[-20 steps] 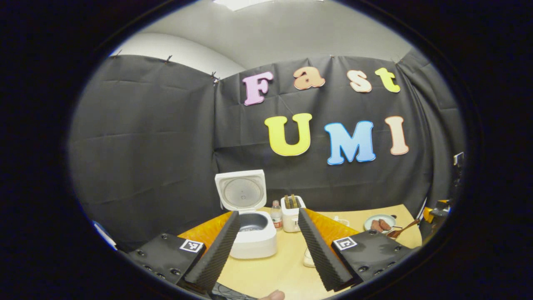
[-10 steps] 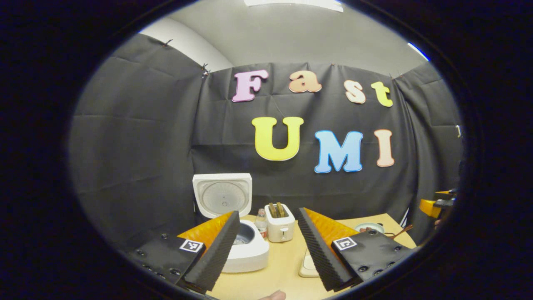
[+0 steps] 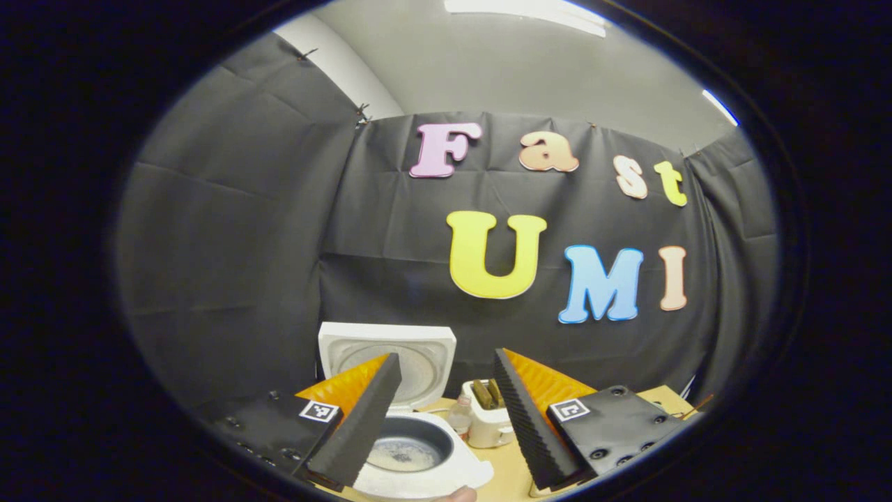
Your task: Close the left gripper, press the button to open the rice cooker; take a wooden spoon from the chopstick holder with the right hand, scoop a spoonful of rice and pour it into the rice cooker, then put the wooden spoon back into the chopstick holder.
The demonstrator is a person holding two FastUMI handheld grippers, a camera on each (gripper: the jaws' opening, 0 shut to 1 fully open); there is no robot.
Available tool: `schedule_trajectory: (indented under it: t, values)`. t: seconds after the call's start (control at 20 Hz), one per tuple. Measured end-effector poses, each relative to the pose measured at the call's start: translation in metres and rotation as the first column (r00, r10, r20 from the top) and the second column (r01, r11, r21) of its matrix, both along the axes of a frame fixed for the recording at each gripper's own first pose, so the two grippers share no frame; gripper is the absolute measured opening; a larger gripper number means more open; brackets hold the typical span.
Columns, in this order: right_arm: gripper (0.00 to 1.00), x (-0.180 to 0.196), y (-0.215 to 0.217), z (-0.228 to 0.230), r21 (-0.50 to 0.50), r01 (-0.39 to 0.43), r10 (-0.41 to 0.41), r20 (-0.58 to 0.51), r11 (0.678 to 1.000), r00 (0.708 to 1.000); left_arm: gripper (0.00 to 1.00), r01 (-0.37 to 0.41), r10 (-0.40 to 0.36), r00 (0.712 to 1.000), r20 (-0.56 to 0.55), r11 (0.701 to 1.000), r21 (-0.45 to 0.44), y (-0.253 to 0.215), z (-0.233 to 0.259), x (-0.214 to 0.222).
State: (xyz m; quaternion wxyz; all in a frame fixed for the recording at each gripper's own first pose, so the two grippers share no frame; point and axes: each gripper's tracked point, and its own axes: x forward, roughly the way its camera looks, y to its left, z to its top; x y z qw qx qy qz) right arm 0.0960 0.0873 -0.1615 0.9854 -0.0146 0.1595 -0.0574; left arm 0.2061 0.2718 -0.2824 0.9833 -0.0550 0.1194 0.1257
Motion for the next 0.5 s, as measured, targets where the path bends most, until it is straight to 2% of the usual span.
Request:
schedule_trajectory:
  t: [0.2, 0.45, 0.5]
  values:
    - [0.96, -0.002, 0.007, 0.006, -0.009, 0.012, -0.012, -0.013, 1.0, 1.0, 0.92, -0.037, 0.037, 0.999, 0.025, 0.999, 0.007, 0.031, -0.015, 0.045]
    - [0.98, -0.006, 0.012, -0.007, -0.035, 0.004, -0.006, -0.066, 0.999, 0.998, 0.93, -0.067, 0.066, 0.997, 0.031, 0.996, 0.055, 0.063, -0.033, 0.106]
    - [0.96, -0.006, 0.013, -0.009, -0.031, 0.004, -0.006, -0.075, 1.0, 0.997, 0.94, -0.08, 0.078, 0.997, 0.029, 0.996, 0.051, 0.071, -0.038, 0.115]
